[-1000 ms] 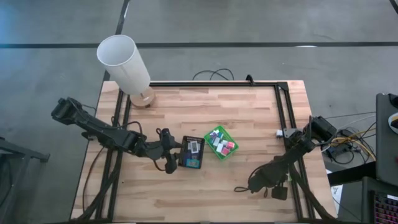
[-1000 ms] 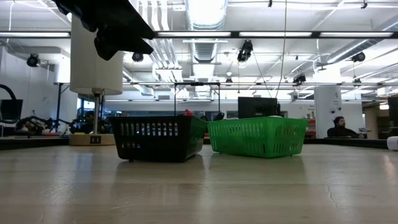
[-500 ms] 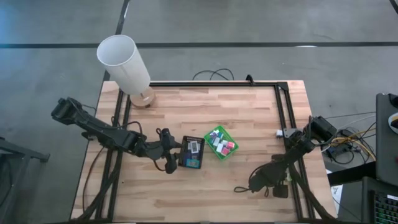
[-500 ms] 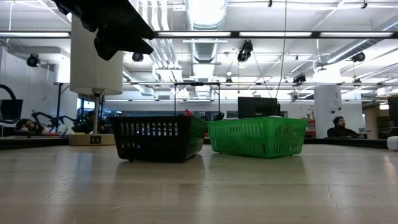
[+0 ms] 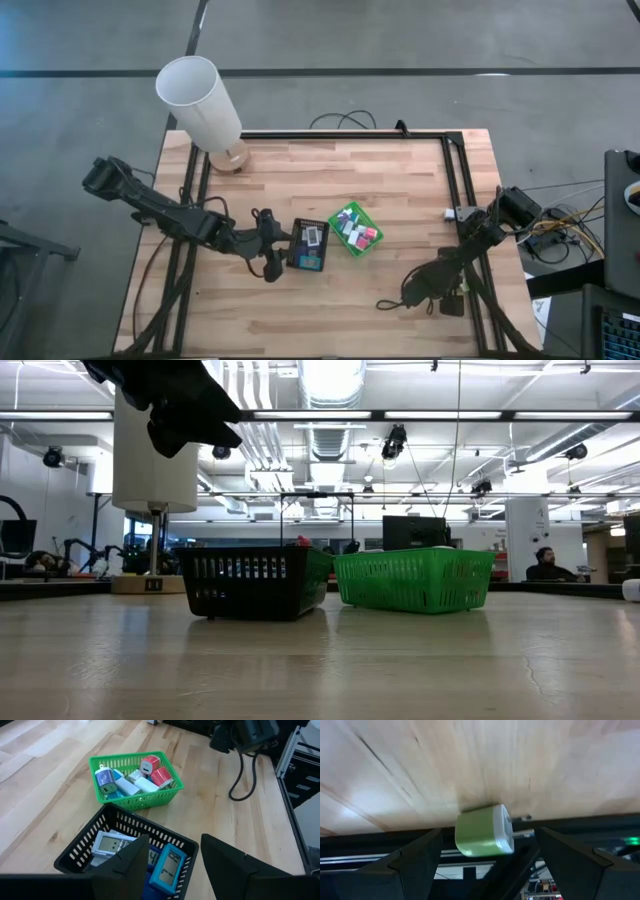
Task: Pick & Place Office items
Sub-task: Put the green charger adapter into the green basket
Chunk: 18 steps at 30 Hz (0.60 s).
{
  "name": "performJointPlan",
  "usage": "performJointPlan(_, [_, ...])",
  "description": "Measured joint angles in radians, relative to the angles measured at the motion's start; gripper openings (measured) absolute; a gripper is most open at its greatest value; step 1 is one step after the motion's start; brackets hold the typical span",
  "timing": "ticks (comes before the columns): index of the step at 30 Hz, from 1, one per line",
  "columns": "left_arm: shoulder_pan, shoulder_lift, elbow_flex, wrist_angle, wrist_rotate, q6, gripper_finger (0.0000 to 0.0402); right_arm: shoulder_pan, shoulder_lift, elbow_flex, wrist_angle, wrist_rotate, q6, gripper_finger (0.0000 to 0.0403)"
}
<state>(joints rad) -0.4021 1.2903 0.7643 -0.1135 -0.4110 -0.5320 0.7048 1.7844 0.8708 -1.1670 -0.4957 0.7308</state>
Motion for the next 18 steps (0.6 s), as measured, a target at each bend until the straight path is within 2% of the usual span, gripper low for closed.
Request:
performJointPlan(7, [-0.011, 0.000, 0.000, 0.000, 0.000, 0.000, 0.0188, 0.000, 0.000, -0.034, 0.063, -0.004, 0.019, 0.0325])
performJointPlan(15, [-0.013, 0.000, 0.000, 0.000, 0.000, 0.000, 0.0188, 0.000, 0.000, -0.067, 0.057, -0.097, 0.022, 0.0324])
performJointPlan(18, [-0.014, 0.000, 0.000, 0.000, 0.000, -0.001, 0.0188, -0.001, 0.000, -0.076, 0.059, -0.104, 0.035, 0.0311])
